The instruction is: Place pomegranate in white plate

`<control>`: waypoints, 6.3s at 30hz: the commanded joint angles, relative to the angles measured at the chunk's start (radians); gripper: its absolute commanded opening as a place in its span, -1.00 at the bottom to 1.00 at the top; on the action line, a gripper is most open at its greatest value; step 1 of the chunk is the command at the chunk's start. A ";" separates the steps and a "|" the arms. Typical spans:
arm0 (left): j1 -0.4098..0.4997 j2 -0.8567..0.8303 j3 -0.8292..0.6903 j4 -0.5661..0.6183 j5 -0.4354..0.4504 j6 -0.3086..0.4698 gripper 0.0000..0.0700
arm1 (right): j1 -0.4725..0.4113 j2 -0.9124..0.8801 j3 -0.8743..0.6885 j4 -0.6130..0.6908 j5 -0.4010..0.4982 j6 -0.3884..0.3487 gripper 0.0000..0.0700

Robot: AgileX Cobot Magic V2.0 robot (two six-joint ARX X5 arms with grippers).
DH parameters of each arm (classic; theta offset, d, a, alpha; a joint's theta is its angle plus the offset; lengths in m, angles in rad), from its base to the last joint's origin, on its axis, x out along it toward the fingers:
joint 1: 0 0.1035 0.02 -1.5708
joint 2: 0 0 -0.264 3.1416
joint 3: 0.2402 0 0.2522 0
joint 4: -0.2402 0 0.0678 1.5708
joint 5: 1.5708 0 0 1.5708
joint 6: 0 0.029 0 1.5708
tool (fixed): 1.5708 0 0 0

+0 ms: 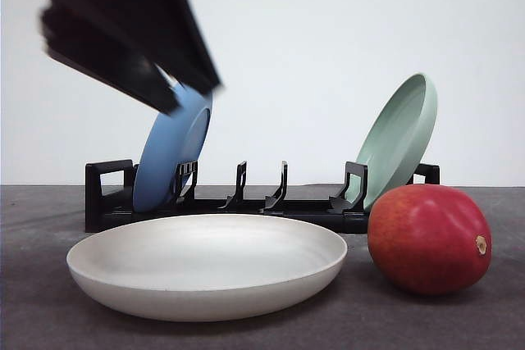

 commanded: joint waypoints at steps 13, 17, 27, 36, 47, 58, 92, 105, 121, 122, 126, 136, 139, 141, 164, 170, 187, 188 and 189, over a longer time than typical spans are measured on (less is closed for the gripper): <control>0.529 -0.148 0.009 -0.006 0.061 -0.042 0.24 | 0.005 0.002 0.017 0.008 0.002 0.052 0.07; 0.610 -0.174 -0.016 0.051 0.092 -0.055 0.24 | 0.006 0.002 0.017 0.008 -0.005 0.064 0.08; 0.684 -0.259 -0.124 0.140 0.094 -0.128 0.23 | 0.045 0.043 0.018 0.000 -0.014 0.119 0.09; 0.691 -0.278 -0.132 0.086 0.093 -0.149 0.23 | 0.193 0.238 0.050 -0.032 0.038 0.315 0.09; 0.691 -0.278 -0.132 0.082 0.093 -0.146 0.23 | 0.346 0.619 0.219 -0.121 0.183 0.389 0.60; 0.690 -0.277 -0.132 0.075 0.093 -0.146 0.23 | 0.369 0.865 0.259 -0.108 0.206 0.412 0.81; 0.691 -0.277 -0.132 0.075 0.093 -0.146 0.22 | 0.405 1.013 0.428 -0.124 0.002 0.263 0.52; 0.691 -0.277 -0.132 0.075 0.093 -0.146 0.22 | 0.537 1.187 0.428 0.181 -0.028 0.227 0.52; 0.691 -0.277 -0.132 0.076 0.093 -0.146 0.23 | 0.569 1.306 0.428 0.276 -0.022 0.219 0.60; 0.691 -0.277 -0.132 0.076 0.093 -0.146 0.22 | 0.570 1.306 0.428 0.276 -0.023 0.219 0.66; 0.691 -0.277 -0.132 0.075 0.093 -0.146 0.23 | 0.575 1.303 0.431 0.277 -0.029 0.221 0.84; 0.691 -0.277 -0.132 0.076 0.093 -0.146 0.22 | 0.551 1.171 0.415 0.212 -0.027 0.183 0.83; 0.691 -0.277 -0.132 0.076 0.093 -0.146 0.23 | 0.536 1.096 0.359 0.282 -0.027 0.168 0.83; 0.691 -0.277 -0.132 0.075 0.093 -0.146 0.23 | 0.520 1.042 0.310 0.330 -0.027 0.163 0.79; 0.691 -0.277 -0.132 0.075 0.093 -0.146 0.23 | 0.058 0.510 -0.075 0.307 -0.051 0.179 0.75; 0.691 -0.278 -0.132 0.062 0.094 -0.146 0.18 | 0.000 0.499 -0.075 0.303 -0.030 0.179 0.65; 0.691 -0.284 -0.131 -0.007 0.093 -0.145 -0.93 | 0.002 0.499 -0.075 0.312 -0.030 0.156 -0.89; 0.691 -0.284 -0.131 -0.007 0.093 -0.145 -0.93 | 0.002 0.499 -0.075 0.312 -0.030 0.156 -0.89; 0.691 -0.284 -0.131 -0.006 0.093 -0.145 -0.93 | 0.002 0.499 -0.075 0.312 -0.030 0.156 -0.89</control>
